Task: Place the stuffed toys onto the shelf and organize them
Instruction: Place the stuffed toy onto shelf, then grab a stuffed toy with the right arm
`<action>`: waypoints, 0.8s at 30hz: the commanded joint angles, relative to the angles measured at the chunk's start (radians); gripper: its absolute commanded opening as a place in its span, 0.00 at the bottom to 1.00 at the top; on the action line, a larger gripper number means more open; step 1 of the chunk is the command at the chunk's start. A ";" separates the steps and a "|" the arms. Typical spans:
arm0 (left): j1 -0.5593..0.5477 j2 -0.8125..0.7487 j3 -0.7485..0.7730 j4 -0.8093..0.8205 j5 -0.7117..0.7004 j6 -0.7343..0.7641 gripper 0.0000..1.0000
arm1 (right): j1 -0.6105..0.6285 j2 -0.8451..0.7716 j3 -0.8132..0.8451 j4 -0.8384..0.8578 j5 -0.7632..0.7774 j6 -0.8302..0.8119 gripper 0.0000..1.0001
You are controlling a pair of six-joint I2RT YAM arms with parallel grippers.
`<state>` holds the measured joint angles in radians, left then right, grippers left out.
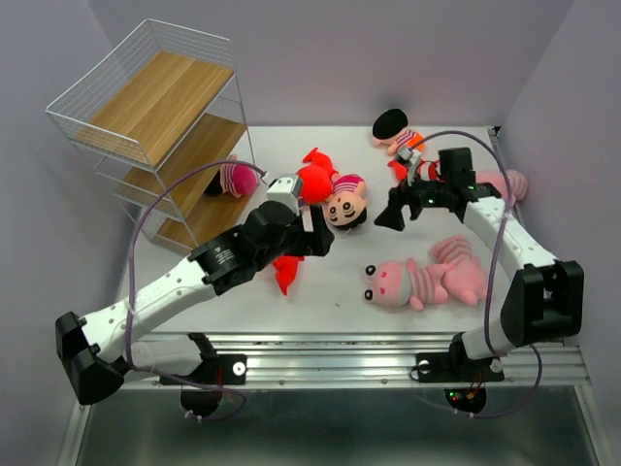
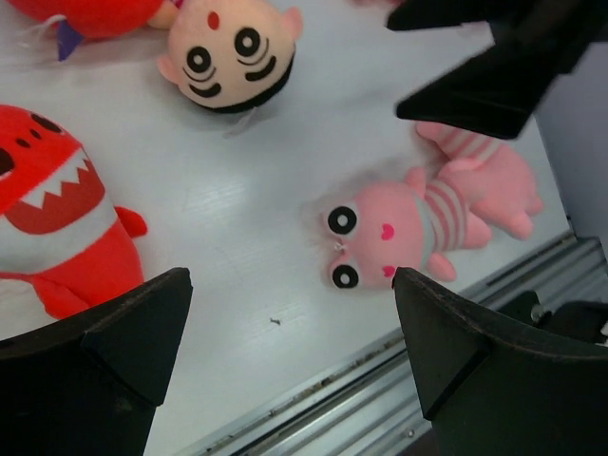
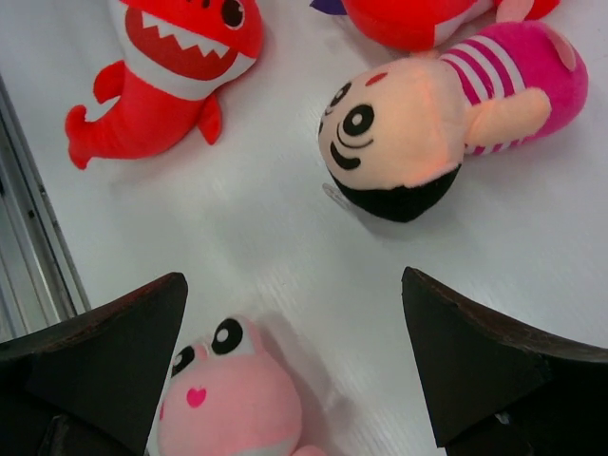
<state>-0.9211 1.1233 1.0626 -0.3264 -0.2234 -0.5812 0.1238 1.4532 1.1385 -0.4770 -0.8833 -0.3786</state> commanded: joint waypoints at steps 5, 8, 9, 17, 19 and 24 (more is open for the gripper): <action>-0.067 -0.173 -0.128 0.069 0.096 -0.035 0.99 | 0.226 0.212 0.251 0.123 0.506 0.248 1.00; -0.078 -0.212 -0.159 0.067 0.085 -0.049 0.99 | 0.258 0.274 0.319 0.114 0.616 0.248 1.00; -0.076 -0.233 -0.180 0.067 0.079 -0.054 0.99 | 0.272 0.304 0.342 0.112 0.624 0.248 0.99; -0.079 -0.290 -0.233 0.067 0.047 -0.054 0.99 | 0.323 0.426 0.360 0.113 0.716 0.290 0.84; -0.078 -0.292 -0.234 0.069 0.047 -0.036 0.99 | 0.323 0.446 0.356 0.112 0.736 0.291 0.75; -0.079 -0.275 -0.220 0.075 0.041 0.009 0.99 | 0.323 0.455 0.334 0.104 0.739 0.306 0.27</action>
<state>-0.9939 0.8486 0.8322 -0.2951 -0.1661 -0.6216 0.4450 1.9202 1.4578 -0.3927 -0.1921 -0.1013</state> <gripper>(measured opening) 0.986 0.405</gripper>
